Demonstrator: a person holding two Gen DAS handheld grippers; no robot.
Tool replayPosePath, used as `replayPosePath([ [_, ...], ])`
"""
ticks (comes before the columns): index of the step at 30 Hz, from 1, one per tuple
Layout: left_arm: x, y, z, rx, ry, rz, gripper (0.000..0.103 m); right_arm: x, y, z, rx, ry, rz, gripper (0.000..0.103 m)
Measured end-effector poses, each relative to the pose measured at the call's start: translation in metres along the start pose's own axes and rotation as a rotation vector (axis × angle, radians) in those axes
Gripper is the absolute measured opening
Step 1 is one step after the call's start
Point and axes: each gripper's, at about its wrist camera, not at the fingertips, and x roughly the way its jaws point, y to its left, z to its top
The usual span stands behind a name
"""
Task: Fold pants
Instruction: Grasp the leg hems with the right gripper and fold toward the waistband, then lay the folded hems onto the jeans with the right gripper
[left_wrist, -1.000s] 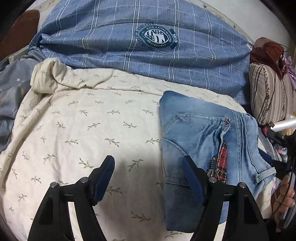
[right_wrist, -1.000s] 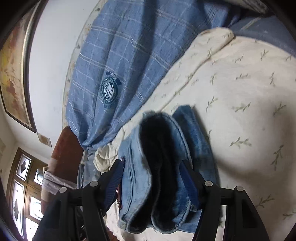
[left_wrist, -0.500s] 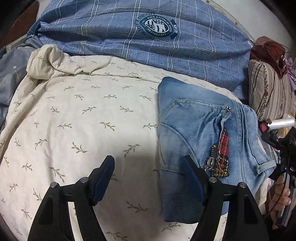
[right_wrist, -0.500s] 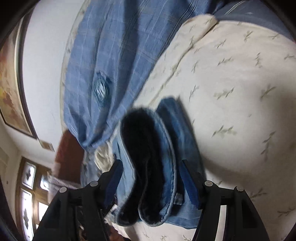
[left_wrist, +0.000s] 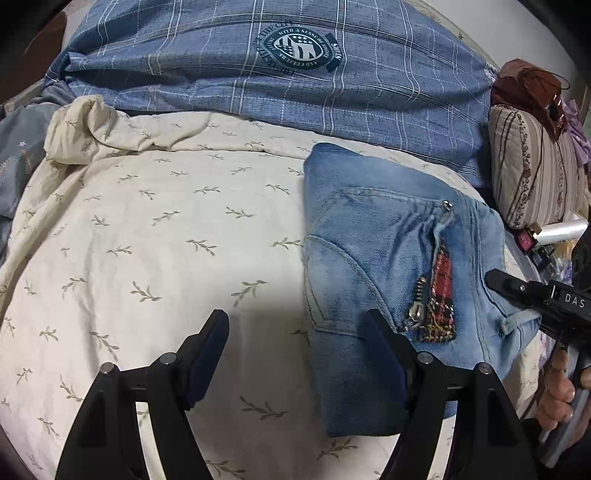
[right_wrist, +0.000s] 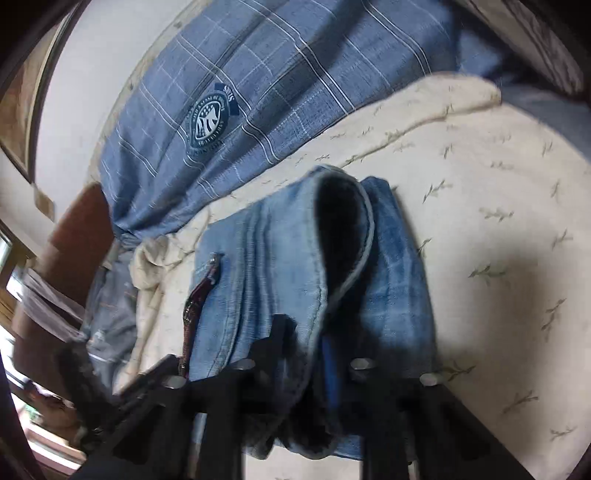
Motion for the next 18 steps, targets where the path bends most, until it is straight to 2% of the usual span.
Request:
replayPosePath([
  [5,0.000,-0.004,0.002,-0.002,-0.003,-0.026,0.075,-0.026,0.016,0.002,-0.070,-0.142,-0.013,0.010],
  [7,-0.001,-0.012,0.002,0.016,-0.012,-0.034,0.075,-0.032,0.008,0.006,-0.045,-0.169,-0.017,0.010],
  [12,-0.005,-0.043,0.002,0.120,-0.068,0.007,0.076,-0.039,-0.009,0.016,0.016,-0.208,-0.114,0.007],
  [15,-0.005,-0.053,0.002,0.159,-0.089,0.039,0.076,-0.036,-0.019,0.018,0.024,-0.183,-0.154,0.007],
  [18,-0.004,-0.055,0.001,0.181,-0.100,0.110,0.085,-0.018,-0.020,0.014,-0.017,-0.086,-0.214,0.007],
])
